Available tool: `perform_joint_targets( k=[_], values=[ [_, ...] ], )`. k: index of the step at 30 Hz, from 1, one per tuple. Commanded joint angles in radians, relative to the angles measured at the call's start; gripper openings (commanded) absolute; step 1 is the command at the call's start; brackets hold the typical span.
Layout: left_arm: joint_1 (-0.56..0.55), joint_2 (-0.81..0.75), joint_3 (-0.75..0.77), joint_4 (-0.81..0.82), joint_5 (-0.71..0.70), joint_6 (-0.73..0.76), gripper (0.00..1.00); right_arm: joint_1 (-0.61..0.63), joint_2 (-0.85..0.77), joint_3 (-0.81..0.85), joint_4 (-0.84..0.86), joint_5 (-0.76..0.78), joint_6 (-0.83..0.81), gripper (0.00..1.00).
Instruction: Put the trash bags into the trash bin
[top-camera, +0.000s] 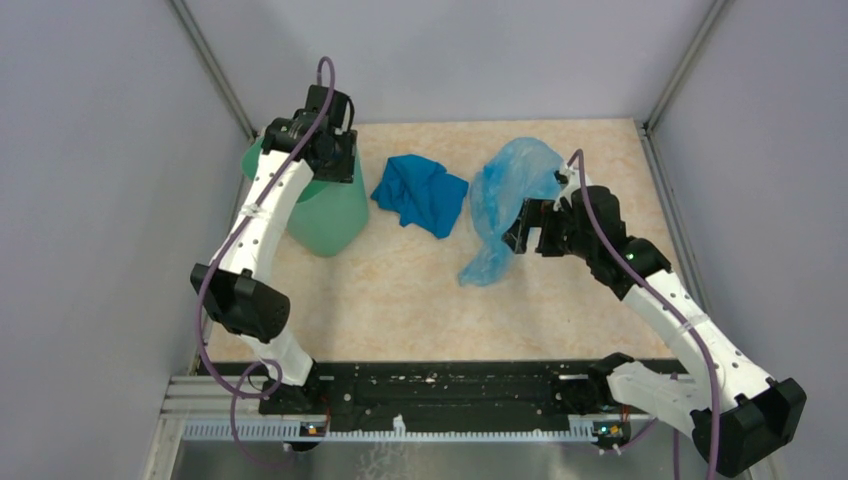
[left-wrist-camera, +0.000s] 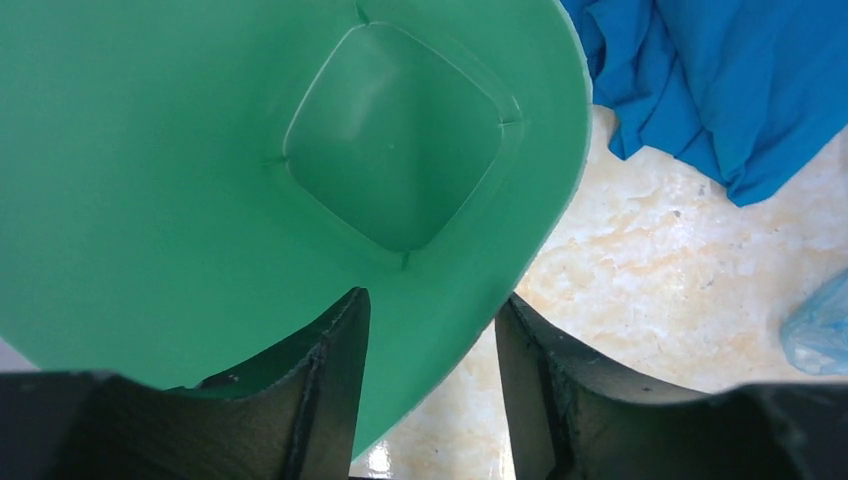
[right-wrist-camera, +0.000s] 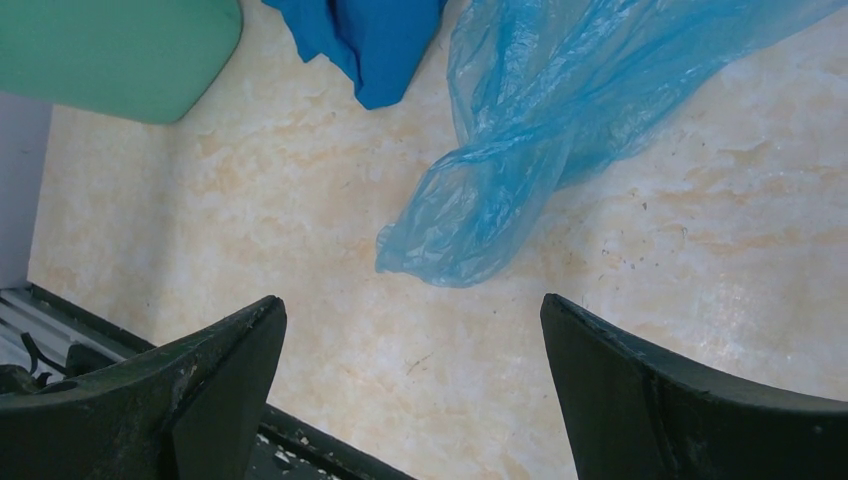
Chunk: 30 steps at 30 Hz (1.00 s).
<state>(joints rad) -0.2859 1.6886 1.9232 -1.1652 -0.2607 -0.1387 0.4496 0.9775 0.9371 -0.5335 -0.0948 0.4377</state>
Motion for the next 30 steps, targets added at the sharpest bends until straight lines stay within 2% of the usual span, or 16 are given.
perform_joint_targets(
  k=[1, 6, 11, 16, 21, 25, 27, 30],
  values=[
    [0.020, -0.019, -0.043, 0.113, -0.062, 0.016, 0.58, 0.009, -0.005, 0.037, -0.002, 0.031, -0.001, 0.98],
    [0.025, -0.016, -0.028, 0.170, -0.058, 0.033, 0.72, 0.009, -0.013, 0.043, -0.020, 0.072, 0.002, 0.99],
    [0.024, -0.054, -0.020, 0.222, 0.024, 0.037, 0.87, 0.009, -0.011, 0.035, -0.037, 0.109, 0.006, 0.99],
    [0.022, -0.119, 0.000, 0.256, 0.067, 0.054, 0.97, 0.009, 0.016, 0.016, -0.027, 0.153, 0.016, 0.99],
    [0.017, -0.203, -0.016, 0.313, 0.130, 0.083, 0.98, 0.009, 0.075, -0.008, 0.040, 0.123, 0.047, 0.98],
    [-0.010, -0.266, -0.020, 0.358, 0.244, 0.078, 0.98, 0.028, 0.138, -0.008, 0.098, 0.122, 0.061, 0.95],
    [-0.056, -0.296, -0.038, 0.384, 0.315, 0.056, 0.98, 0.037, 0.181, 0.007, 0.109, 0.123, 0.070, 0.92],
    [-0.194, -0.315, -0.074, 0.418, 0.303, 0.028, 0.97, 0.079, 0.233, 0.020, 0.134, 0.162, 0.092, 0.90]
  ],
)
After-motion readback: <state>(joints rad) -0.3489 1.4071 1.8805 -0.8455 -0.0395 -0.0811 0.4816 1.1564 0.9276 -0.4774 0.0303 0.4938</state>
